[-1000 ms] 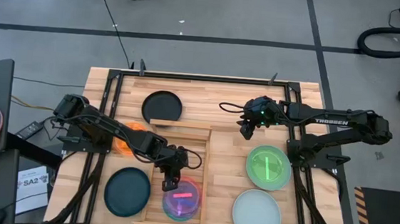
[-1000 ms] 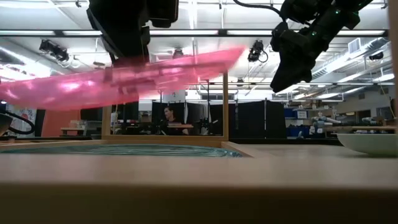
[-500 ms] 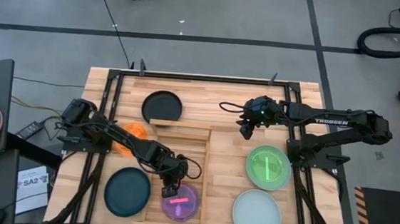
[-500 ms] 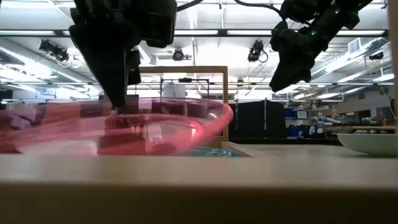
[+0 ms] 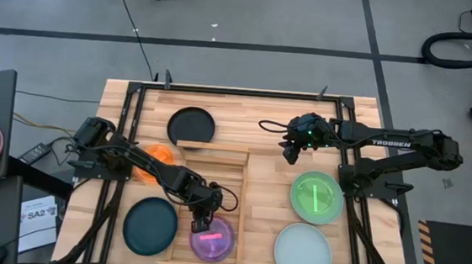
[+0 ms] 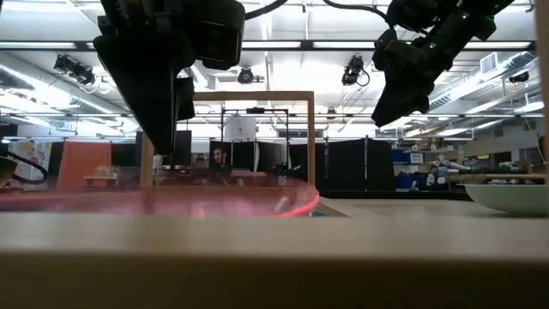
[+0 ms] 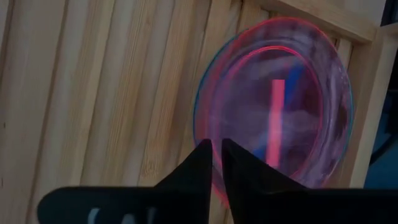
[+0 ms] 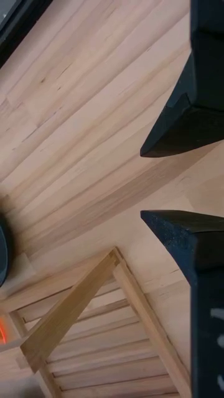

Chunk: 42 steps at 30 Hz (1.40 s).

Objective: Place and stack plates onto a shelf
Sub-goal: Stack the small pink transparent plate on top of the small blue transparent plate on the shelf, then put the top big black plate on the shelf

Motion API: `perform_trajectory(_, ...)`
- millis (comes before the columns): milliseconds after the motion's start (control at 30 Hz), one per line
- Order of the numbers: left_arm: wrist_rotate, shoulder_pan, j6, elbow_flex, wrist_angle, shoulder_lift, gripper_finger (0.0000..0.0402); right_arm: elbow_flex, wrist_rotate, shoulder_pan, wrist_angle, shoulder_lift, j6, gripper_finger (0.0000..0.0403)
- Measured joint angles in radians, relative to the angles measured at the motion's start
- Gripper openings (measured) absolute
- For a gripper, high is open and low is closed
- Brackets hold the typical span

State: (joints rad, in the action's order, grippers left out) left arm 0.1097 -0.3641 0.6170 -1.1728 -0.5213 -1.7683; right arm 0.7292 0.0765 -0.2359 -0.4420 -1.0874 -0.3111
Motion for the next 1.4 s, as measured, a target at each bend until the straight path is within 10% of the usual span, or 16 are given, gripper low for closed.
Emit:
perform_trajectory(800, -0.028, 0.0, 0.0, 0.0, 0.001, 0.001, 0.0208, 0.0, 0.0, 0.0, 0.0, 0.0, 0.0, 0.0153)
perform_trajectory(1400, 0.074, 0.061, 0.001, -0.022, -0.006, 0.016, 0.0219, 0.0, 0.0, 0.0, -0.001, 0.0, 0.0, 0.0153)
